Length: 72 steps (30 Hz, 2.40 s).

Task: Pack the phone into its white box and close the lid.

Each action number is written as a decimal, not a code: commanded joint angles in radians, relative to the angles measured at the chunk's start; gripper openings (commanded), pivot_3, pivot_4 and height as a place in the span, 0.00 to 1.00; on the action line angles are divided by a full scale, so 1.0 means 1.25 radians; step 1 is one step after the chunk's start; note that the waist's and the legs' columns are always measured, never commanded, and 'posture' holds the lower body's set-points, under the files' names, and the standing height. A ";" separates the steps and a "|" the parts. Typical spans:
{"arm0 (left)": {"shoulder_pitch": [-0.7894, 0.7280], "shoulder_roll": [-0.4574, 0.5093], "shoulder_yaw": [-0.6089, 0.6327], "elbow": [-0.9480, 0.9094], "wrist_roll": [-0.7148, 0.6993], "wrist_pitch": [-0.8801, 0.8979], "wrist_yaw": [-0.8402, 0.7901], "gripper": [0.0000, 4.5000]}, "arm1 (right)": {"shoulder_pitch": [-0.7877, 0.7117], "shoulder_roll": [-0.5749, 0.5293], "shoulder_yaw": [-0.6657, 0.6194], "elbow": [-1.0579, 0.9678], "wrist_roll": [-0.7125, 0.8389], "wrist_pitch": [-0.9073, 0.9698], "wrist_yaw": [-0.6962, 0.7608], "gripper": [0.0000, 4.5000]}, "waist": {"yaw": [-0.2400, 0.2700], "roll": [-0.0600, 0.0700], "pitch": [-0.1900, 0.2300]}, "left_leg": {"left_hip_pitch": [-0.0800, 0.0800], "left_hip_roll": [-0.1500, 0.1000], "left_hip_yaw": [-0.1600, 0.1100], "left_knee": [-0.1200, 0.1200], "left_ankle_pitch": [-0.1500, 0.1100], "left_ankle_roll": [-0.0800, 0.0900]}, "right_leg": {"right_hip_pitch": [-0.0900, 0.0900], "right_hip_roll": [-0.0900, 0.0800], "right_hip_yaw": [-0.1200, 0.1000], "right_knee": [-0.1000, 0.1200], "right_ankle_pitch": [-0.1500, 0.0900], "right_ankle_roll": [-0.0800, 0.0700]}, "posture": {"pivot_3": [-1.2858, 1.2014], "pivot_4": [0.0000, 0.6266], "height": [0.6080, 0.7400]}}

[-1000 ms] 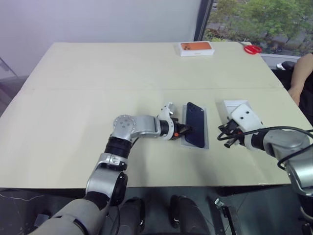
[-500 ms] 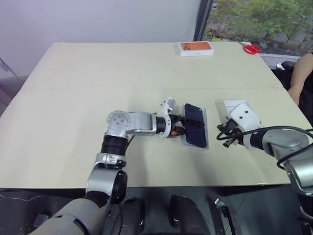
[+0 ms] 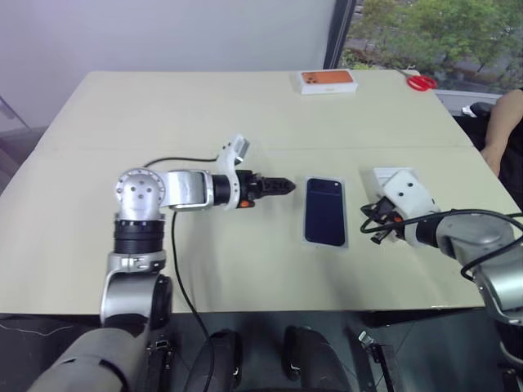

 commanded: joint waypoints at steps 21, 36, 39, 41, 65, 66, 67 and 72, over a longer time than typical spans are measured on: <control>-0.010 -0.033 -0.477 0.042 0.595 -0.368 -0.589 0.02 | -0.081 0.085 0.136 0.060 -0.017 0.081 -0.092 0.00 | 0.000 0.000 0.000 | -0.001 0.000 0.000 0.002 -0.003 0.006 | 0.000 0.000 0.000 0.000 0.000 0.000 | 0.52 0.24 1.00; 0.026 -0.018 -0.460 -0.071 0.593 -0.273 -0.694 0.02 | -0.032 0.050 0.155 -0.047 0.030 0.096 -0.017 0.00 | 0.000 0.000 0.000 | -0.003 0.001 0.000 0.011 -0.006 0.012 | 0.000 0.000 0.000 0.007 -0.001 0.002 | 0.52 0.24 1.00; 0.032 -0.012 -0.456 -0.079 0.595 -0.269 -0.701 0.02 | -0.018 0.044 0.152 -0.066 0.036 0.104 -0.014 0.00 | 0.000 0.000 0.000 | -0.003 0.001 0.000 0.011 -0.007 0.012 | 0.000 0.000 0.000 0.007 -0.001 0.002 | 0.52 0.24 1.00; 0.035 -0.010 -0.455 -0.080 0.598 -0.268 -0.702 0.02 | -0.013 0.042 0.149 -0.074 0.038 0.109 -0.014 0.00 | 0.000 0.000 0.000 | -0.003 0.001 0.000 0.011 -0.007 0.012 | 0.000 0.000 0.000 0.007 -0.001 0.002 | 0.52 0.24 1.00; 0.080 0.049 -0.416 -0.121 0.597 -0.245 -0.705 0.02 | 0.004 0.015 0.135 -0.116 0.065 0.135 -0.013 0.00 | 0.000 0.000 0.000 | -0.002 0.001 0.000 0.012 -0.007 0.012 | 0.000 0.000 0.000 0.008 -0.001 0.002 | 0.52 0.24 1.00; 0.080 0.053 -0.414 -0.121 0.597 -0.246 -0.706 0.02 | 0.004 0.012 0.130 -0.113 0.064 0.134 -0.013 0.00 | 0.000 0.000 0.000 | -0.002 0.001 0.000 0.012 -0.007 0.012 | 0.000 0.000 0.000 0.008 -0.001 0.002 | 0.52 0.24 1.00; 0.081 0.057 -0.411 -0.122 0.597 -0.247 -0.708 0.02 | 0.005 0.007 0.124 -0.111 0.062 0.132 -0.012 0.00 | 0.000 0.000 0.000 | -0.002 0.001 0.000 0.012 -0.007 0.012 | 0.000 0.000 0.000 0.008 -0.001 0.002 | 0.52 0.24 1.00; 0.091 0.106 -0.372 -0.134 0.595 -0.260 -0.719 0.00 | -0.031 0.010 -0.015 -0.097 0.116 0.181 0.001 0.21 | 0.000 0.000 0.000 | -0.002 0.001 0.000 0.012 -0.007 0.012 | 0.000 0.000 0.000 0.008 -0.001 0.002 | 0.52 0.24 1.00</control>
